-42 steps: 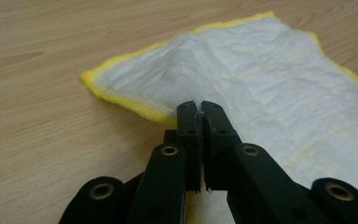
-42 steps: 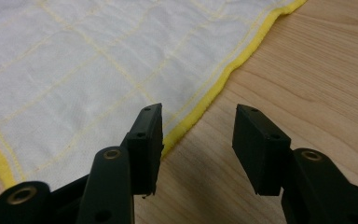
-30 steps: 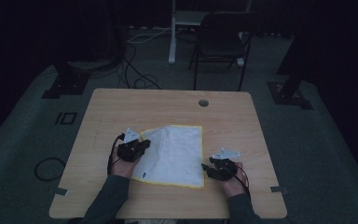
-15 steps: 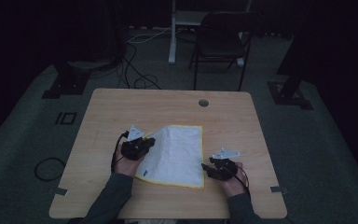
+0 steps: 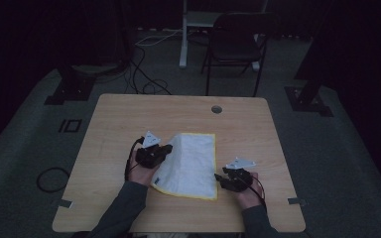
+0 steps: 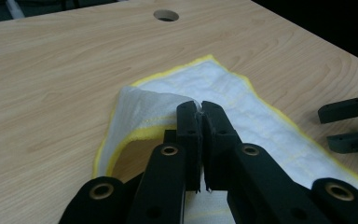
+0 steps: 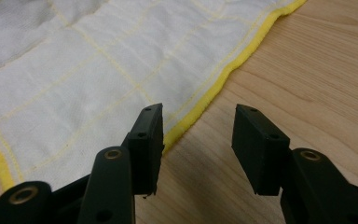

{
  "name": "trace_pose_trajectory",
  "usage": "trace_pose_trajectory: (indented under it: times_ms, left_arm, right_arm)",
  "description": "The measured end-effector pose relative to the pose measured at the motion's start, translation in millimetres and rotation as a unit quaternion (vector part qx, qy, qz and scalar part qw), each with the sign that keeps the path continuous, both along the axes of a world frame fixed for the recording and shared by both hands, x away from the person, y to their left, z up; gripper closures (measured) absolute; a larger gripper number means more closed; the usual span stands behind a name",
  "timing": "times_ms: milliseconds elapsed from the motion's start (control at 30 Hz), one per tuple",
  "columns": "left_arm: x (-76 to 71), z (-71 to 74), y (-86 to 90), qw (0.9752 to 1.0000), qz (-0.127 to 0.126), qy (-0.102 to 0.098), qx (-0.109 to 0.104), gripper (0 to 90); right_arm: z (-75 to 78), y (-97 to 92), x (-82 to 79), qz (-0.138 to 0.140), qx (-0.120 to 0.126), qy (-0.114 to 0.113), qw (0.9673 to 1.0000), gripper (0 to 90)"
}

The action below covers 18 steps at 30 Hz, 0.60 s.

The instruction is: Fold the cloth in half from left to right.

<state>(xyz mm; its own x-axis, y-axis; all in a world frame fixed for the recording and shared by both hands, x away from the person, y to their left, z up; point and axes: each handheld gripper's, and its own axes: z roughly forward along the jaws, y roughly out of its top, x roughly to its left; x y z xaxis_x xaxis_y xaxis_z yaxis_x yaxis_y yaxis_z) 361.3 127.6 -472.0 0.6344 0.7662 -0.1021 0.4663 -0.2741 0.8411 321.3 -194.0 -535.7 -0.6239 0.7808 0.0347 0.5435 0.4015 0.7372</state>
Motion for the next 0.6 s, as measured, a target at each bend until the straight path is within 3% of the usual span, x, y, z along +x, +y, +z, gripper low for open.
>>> trace_pose_trajectory:
  times_ms: [600]
  left_arm:
    - [2.0,4.9,-19.1,0.9998,-0.017,-0.005,-0.005,87.3]
  right_arm:
    - [0.2,-2.1,0.4,-0.002,0.000,-0.001,1.0000,53.3]
